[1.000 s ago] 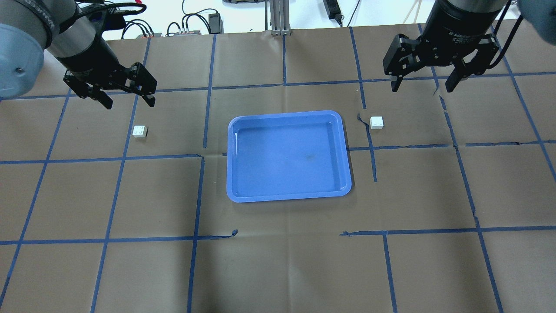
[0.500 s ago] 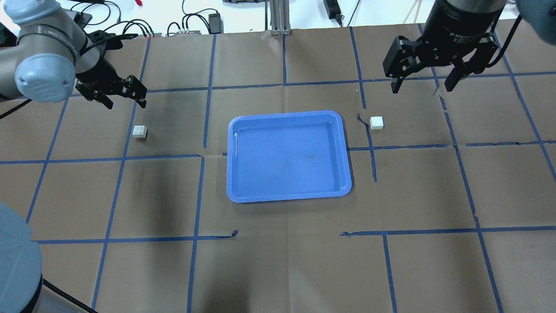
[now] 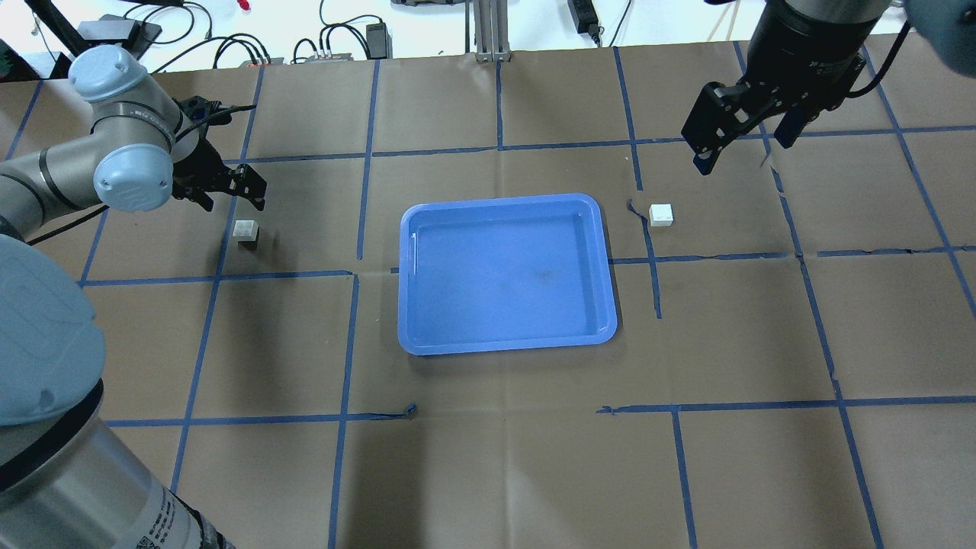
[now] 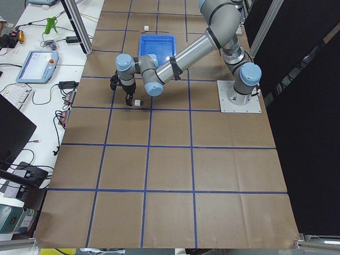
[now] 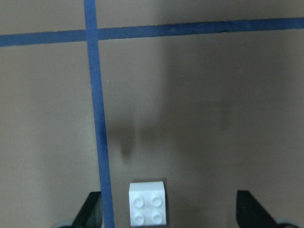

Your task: Assemble white blocks and place on blue tray

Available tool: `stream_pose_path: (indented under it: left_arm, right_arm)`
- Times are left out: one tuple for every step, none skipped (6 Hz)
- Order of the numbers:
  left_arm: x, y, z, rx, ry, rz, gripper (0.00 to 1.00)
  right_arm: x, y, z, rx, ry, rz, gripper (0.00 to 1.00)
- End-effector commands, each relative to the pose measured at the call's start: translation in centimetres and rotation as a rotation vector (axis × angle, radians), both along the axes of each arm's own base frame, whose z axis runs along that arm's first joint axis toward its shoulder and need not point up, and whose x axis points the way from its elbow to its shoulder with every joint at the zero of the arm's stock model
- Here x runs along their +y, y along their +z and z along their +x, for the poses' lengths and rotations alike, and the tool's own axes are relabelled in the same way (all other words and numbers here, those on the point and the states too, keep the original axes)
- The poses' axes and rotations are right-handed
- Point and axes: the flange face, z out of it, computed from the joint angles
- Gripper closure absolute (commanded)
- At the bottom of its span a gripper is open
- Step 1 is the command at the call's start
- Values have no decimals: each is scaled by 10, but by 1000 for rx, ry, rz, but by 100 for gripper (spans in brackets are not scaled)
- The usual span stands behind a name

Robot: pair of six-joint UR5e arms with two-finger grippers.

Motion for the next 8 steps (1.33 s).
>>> stream_pose_path:
  left_arm:
    - [5,-22,7,16,14,37,4]
    - [6,-24,5,23,4,42,5]
    - [10,-25,3,30,-1,48,5]
    - [11,-27,3,32,-4,52,19]
    - [12,-24,2,36,-4,62,44]
    - [13,-21,2,35,-1,61,55]
    - [12,-12,2,34,1,58,67]
    - [13,-2,2,34,1,59,76]
  right_arm:
    - [-2,-5,-2,-17,421,4,0]
    - [-14,-22,-4,-20,618,40,0]
    - [-33,-34,-8,13,826,14,0]
    - [-49,-48,-8,15,1000,0,0]
    - [-59,-63,-20,-8,1108,25,0]
    - [-68,-76,-43,-35,1126,38,0]
    - [-76,-96,-56,-85,1148,52,0]
    - [-82,-115,-63,-190,1129,6,0]
